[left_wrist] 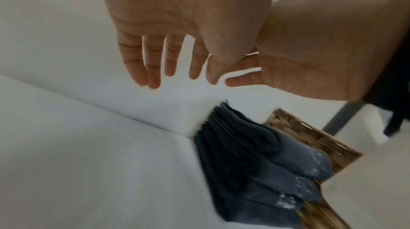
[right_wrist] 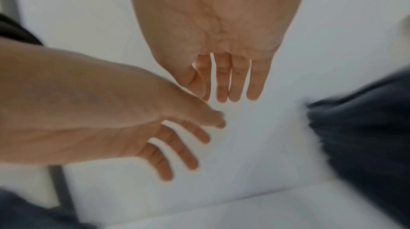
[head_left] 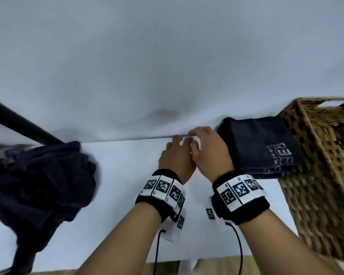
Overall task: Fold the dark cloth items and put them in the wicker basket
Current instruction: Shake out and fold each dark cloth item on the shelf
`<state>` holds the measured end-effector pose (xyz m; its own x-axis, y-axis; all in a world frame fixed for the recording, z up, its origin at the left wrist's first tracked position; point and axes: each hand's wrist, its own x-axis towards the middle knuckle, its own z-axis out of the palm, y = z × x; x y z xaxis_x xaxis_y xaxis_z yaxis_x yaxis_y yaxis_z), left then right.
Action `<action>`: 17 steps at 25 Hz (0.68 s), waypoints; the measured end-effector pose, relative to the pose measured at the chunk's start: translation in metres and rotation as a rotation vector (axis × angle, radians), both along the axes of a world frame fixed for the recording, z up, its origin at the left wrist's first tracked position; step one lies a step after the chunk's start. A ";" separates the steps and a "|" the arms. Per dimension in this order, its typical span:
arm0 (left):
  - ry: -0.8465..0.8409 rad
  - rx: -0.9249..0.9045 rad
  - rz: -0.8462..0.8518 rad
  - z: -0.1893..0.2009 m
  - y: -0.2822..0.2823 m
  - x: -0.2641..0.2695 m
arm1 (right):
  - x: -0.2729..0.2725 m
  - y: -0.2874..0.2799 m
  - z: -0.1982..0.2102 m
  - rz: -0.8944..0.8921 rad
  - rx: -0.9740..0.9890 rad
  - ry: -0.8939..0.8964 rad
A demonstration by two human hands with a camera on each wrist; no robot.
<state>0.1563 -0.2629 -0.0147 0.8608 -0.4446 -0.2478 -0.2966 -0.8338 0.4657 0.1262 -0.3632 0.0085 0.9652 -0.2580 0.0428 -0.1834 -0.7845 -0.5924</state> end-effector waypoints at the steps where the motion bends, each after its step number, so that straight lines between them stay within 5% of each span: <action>1: -0.013 0.038 0.054 0.005 0.035 0.004 | 0.006 0.037 0.002 0.076 0.070 0.042; 9: -0.332 0.376 0.295 0.008 0.274 -0.004 | 0.034 0.252 -0.035 0.475 0.190 0.303; 12: -0.415 0.368 0.340 0.002 0.311 -0.009 | 0.041 0.291 -0.044 0.442 0.211 0.271; 17: -0.274 0.149 0.471 0.013 0.320 -0.002 | 0.048 0.302 -0.033 0.420 0.179 0.242</action>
